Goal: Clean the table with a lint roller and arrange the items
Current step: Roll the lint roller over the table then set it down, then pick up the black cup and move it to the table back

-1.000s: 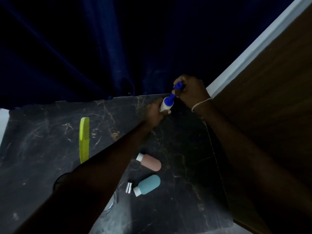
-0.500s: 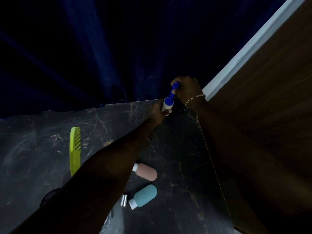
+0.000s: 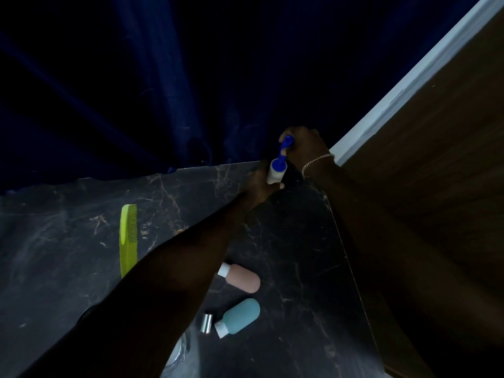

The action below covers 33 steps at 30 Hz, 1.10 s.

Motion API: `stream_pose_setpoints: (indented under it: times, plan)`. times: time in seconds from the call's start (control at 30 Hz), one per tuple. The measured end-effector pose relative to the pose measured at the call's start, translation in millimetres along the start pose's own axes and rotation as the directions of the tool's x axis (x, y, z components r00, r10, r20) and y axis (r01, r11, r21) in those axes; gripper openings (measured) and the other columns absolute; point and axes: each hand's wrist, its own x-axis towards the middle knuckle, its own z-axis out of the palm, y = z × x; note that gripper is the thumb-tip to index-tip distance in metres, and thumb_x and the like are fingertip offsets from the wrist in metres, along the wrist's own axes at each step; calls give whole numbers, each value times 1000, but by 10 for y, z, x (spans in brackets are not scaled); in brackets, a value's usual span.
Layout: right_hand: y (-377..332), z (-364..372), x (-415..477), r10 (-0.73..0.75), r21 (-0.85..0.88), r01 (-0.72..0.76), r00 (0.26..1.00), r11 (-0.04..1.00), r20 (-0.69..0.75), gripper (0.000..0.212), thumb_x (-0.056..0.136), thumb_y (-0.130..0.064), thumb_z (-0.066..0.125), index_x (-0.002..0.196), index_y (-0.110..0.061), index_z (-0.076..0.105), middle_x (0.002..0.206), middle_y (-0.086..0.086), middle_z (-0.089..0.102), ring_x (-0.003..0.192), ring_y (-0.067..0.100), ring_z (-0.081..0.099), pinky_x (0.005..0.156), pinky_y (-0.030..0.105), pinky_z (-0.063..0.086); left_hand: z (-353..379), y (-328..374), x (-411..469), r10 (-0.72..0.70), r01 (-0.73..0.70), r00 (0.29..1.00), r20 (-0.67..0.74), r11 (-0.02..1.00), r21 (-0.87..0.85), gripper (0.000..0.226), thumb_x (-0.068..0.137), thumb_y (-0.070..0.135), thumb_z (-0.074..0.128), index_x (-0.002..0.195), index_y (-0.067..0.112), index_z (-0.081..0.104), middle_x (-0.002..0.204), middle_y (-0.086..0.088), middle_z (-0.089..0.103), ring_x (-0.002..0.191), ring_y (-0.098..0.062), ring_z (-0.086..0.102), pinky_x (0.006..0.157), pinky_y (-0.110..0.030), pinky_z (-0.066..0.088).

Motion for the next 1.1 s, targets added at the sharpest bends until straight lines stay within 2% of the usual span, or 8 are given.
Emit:
stream_pose_setpoints:
  times: [0.2,0.33,0.47,0.6,0.67,0.77,0.9,1.1]
  plan:
    - [-13,-12,-39,28,7,-28,1000,1000,3,38,86,-3,64,122,-15,62,114,11,67,105,25,66,83,24,48,-233,-1,-141,7,-6,1000,-13,997,71,78,95,32,75,158,11,34,154,-13,53,139,-30,53,114,-47,45]
    - [-49,-87,-112,13,11,-14,999,1000,31,48,85,-1,68,130,-14,57,118,11,67,108,24,65,85,23,46,-512,-48,-319,95,-83,995,-25,948,306,69,99,45,65,155,15,39,147,-16,53,133,-33,55,107,-42,46]
    - [-111,-182,-244,-21,-12,21,1000,1000,21,55,85,-5,70,136,-12,52,130,12,61,118,27,61,95,30,46,-832,-2,-596,196,-163,980,-22,868,469,66,101,52,57,157,20,38,145,-13,51,136,-32,50,111,-48,47]
    - [-226,-302,-400,-45,-82,44,999,996,-11,63,84,-14,72,142,-16,47,137,11,53,126,31,54,103,45,48,-1156,94,-933,266,-205,964,-3,749,630,70,102,57,50,161,21,33,163,-14,39,156,-35,28,126,-54,25]
    - [-295,-369,-479,-53,-131,49,998,990,-31,68,83,-24,74,144,-20,44,144,10,48,131,33,49,105,54,43,-1301,156,-1097,270,-206,963,11,706,678,72,103,60,45,163,22,29,169,-13,31,160,-35,20,128,-55,18]
    - [-416,-411,-641,-106,-170,93,992,981,-73,73,84,-38,73,147,-24,39,159,6,32,146,32,31,110,61,31,-1463,249,-1378,299,-204,954,1,647,735,73,105,61,39,165,22,26,171,-12,27,162,-34,14,131,-54,16]
    - [-655,-395,-931,-237,-176,213,963,961,-129,74,87,-44,66,151,-26,33,164,3,21,152,28,17,112,61,25,-1599,349,-1813,324,-162,945,-42,575,802,71,106,62,35,165,24,24,172,-9,24,163,-32,12,131,-52,15]
    - [-964,-203,-1416,-390,-174,364,909,915,-150,76,86,-48,63,152,-28,30,165,0,19,154,24,16,113,58,28,-1713,286,-2539,310,-51,940,-146,548,835,72,105,66,27,164,25,24,172,-8,25,163,-30,10,132,-53,16]
